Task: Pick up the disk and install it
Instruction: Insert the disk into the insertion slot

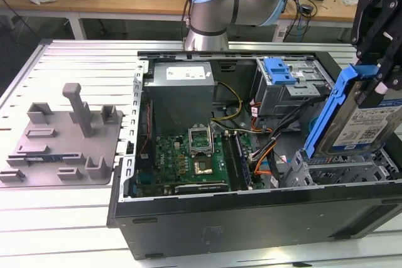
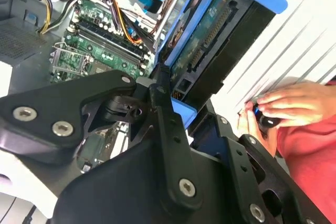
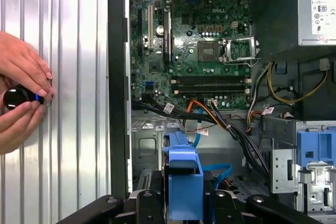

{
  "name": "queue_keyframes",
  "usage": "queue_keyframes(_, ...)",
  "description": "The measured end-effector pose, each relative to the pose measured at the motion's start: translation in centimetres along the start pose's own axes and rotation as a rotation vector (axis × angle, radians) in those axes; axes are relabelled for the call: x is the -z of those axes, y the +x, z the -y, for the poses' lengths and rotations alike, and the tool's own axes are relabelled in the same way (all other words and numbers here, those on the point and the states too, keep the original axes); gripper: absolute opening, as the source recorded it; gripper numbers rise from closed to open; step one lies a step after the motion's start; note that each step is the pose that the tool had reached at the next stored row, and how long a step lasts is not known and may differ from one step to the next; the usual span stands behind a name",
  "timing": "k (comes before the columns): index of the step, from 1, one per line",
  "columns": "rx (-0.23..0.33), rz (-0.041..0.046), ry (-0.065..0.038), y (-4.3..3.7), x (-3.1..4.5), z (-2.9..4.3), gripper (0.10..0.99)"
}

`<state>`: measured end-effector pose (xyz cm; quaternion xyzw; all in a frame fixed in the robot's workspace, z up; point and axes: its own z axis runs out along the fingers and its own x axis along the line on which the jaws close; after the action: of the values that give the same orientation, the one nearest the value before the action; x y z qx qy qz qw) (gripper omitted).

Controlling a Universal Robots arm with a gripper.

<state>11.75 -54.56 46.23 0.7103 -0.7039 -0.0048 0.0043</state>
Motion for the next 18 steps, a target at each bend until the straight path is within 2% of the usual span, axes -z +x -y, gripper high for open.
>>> queue_keyframes(5,0.000,-0.0003,0.000,-0.01,0.01,0.04,0.365)
queue_keyframes(7,0.000,-0.0004,-0.003,-0.01,0.02,0.31,0.365)
queue_keyframes(9,0.000,-0.0003,-0.014,0.00,0.02,0.82,0.365)
queue_keyframes(15,0.000,0.0001,-0.048,-0.04,0.02,1.07,0.365)
queue_keyframes(18,-0.001,0.0001,-0.052,-0.04,0.02,1.11,0.365)
